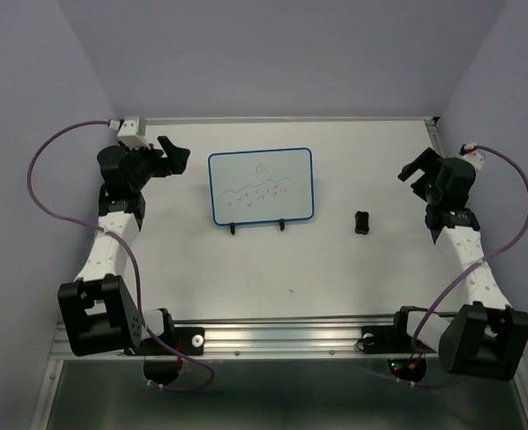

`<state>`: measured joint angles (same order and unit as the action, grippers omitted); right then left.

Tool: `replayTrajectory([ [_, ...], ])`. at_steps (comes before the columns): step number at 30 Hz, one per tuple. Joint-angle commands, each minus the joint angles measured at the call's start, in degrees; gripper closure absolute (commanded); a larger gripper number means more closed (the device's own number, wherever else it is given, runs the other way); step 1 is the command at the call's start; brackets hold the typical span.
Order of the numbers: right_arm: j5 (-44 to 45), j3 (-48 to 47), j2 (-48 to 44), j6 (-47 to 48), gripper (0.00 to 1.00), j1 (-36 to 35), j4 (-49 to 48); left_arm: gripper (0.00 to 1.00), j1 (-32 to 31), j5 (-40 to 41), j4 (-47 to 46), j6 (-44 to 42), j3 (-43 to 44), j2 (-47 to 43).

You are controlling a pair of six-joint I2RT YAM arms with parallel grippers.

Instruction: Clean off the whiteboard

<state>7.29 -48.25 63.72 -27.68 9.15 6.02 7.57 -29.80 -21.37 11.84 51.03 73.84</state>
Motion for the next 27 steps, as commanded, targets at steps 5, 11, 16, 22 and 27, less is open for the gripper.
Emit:
replayTrajectory([
  [5,-3.06,-1.06,-2.11,1.84,0.00,-0.01,-1.71,0.01,1.30,-4.64,-2.01,-3.65,-1.72,-1.95],
  [11,-12.47,0.70,-2.55,3.60,0.00,-0.01,-4.00,0.01,2.09,-17.45,-6.05,-9.11,-4.62,0.07],
  [16,-14.67,1.49,-3.69,4.04,0.00,-0.01,-4.70,0.01,3.59,-30.55,-10.88,-8.59,-4.09,5.60],
  [22,-15.55,2.02,-3.96,4.04,0.00,-0.01,-4.70,0.01,3.50,-38.92,-12.12,-8.32,-0.67,14.91],
  [27,-17.39,1.58,-3.78,4.13,0.00,-0.01,-4.79,0.01,3.24,-42.88,-13.61,-7.27,4.34,21.42],
])
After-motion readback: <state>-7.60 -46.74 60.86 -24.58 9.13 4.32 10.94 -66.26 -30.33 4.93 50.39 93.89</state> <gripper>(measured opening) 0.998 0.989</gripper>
